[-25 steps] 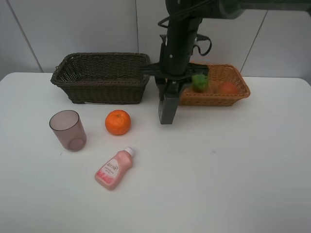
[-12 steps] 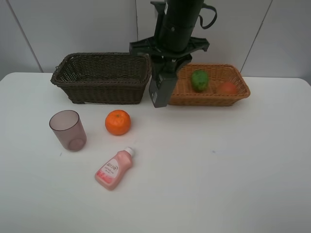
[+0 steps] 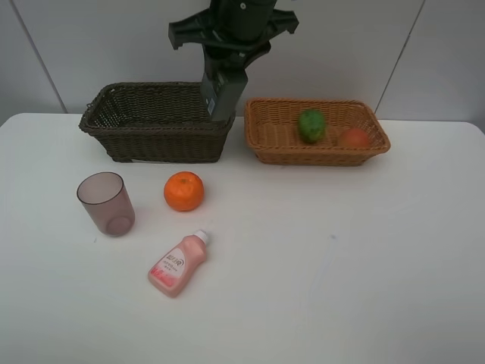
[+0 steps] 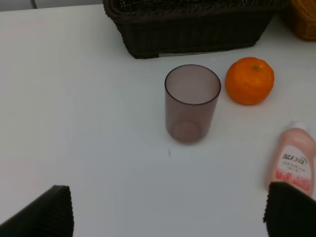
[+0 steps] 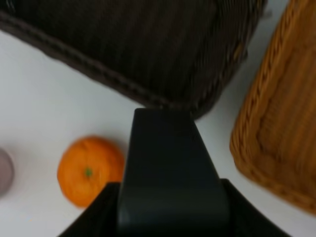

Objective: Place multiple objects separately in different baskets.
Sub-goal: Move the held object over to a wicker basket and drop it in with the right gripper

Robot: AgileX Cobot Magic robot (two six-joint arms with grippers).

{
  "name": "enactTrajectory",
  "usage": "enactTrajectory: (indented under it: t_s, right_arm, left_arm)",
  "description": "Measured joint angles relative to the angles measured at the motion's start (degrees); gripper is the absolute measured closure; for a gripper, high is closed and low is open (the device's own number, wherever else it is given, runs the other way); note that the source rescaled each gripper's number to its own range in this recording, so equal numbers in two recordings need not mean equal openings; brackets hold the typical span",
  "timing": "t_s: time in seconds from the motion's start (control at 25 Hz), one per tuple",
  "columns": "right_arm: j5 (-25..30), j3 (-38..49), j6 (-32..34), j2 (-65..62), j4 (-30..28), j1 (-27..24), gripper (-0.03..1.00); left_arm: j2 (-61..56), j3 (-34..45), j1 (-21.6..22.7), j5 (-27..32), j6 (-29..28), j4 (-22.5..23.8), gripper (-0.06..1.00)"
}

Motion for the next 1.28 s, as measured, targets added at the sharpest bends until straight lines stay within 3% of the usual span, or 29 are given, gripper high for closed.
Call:
enactTrajectory:
  t_s: [0.24, 0.52, 0.84, 1.16, 1.24, 1.28]
  right_arm:
    - [-17.05, 0.00, -0.06, 4.25, -2.70, 0.00, 0.95]
    - [-30.09, 0.00, -0.06, 11.89, -2.39, -0.65, 0.95]
    - [-34.54, 0.00, -0.06, 18.03, -2.53, -4.05, 0.95]
    - [-36.11, 0.00, -0.06, 19.68, -2.37, -4.14, 0.95]
    - [-37.11, 0.00, -0.06, 19.68, -2.37, -4.14, 0.85]
    - [-37.43, 0.00, -0.06, 19.62, -2.37, -4.14, 0.74]
  left_arm:
    - [0.00, 0.00, 0.00, 0.00, 0.00, 0.00, -0.06]
    - [0.00, 0.00, 0.00, 0.00, 0.00, 0.00, -0.06]
    - [0.00, 0.00, 0.00, 0.00, 0.00, 0.00, -0.06]
    - [0.00, 0.00, 0.00, 0.00, 0.00, 0.00, -0.06]
    - [0.00, 0.00, 0.00, 0.00, 0.00, 0.00, -0.06]
    - [0.00, 0.00, 0.00, 0.00, 0.00, 0.00, -0.06]
